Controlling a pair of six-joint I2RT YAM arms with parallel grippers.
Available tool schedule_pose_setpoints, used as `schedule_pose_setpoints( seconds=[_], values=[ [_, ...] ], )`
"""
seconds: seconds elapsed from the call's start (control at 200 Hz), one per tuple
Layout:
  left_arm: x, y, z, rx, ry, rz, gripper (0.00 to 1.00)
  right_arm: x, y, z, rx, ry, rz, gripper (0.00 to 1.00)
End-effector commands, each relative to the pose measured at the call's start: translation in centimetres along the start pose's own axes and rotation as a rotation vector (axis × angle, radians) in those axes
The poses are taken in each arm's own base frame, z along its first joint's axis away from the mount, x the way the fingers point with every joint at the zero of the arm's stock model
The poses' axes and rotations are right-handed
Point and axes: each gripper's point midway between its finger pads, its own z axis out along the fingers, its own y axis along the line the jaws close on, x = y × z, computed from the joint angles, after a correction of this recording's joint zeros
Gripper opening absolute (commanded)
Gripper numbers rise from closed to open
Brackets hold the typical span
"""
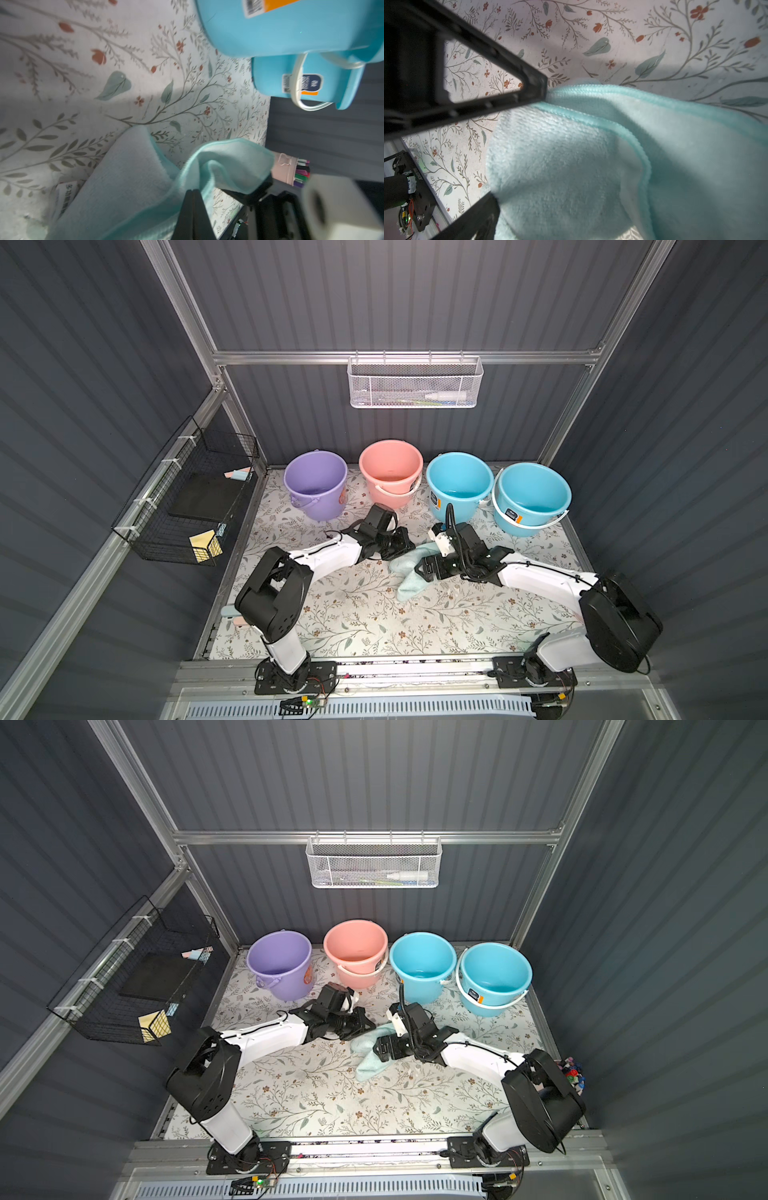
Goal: Wipe the inside of the bucket with a cloth
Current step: Place the cleaning item at the center of the board.
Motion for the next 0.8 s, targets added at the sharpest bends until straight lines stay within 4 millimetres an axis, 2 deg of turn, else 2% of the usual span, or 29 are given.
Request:
schedule_pose_setpoints(
  seconds=[0.0,0.115,0.225,0.425,0.575,0.76,0.79],
  values=[
    [1.9,2.4,1.5,-0.021,0.057,0.009,0.02,-0.2,0.3,-0.8,-0.009,-0.018,-0.004,0.99],
    [3.9,5.6,2.7,-0.069,0.112,-0.011,0.01,-0.4,0.2,-1.2,0.001,-0.027,-0.013,0.99],
    [5.1,7.9,3.0,-0.126,0.139,-0.022,0.01,-0.7,0.3,-2.1,0.016,-0.038,-0.019,0.99],
    [5.8,10.5,3.3,-0.208,0.144,-0.027,0.0,-2.3,0.2,-6.1,0.089,-0.121,-0.056,0.99],
    [5.6,11.3,2.9,-0.262,0.13,-0.012,0.0,-3.9,-0.4,-10.8,0.185,-0.243,-0.083,0.99],
    [3.5,10.3,1.9,-0.316,0.077,0.046,0.0,-5.1,-1.8,-15.7,0.322,-0.371,-0.135,0.99],
    [2.7,10.1,1.6,-0.335,0.045,0.059,0.0,-4.6,-2.4,-16.2,0.356,-0.364,-0.145,0.99]
  ],
)
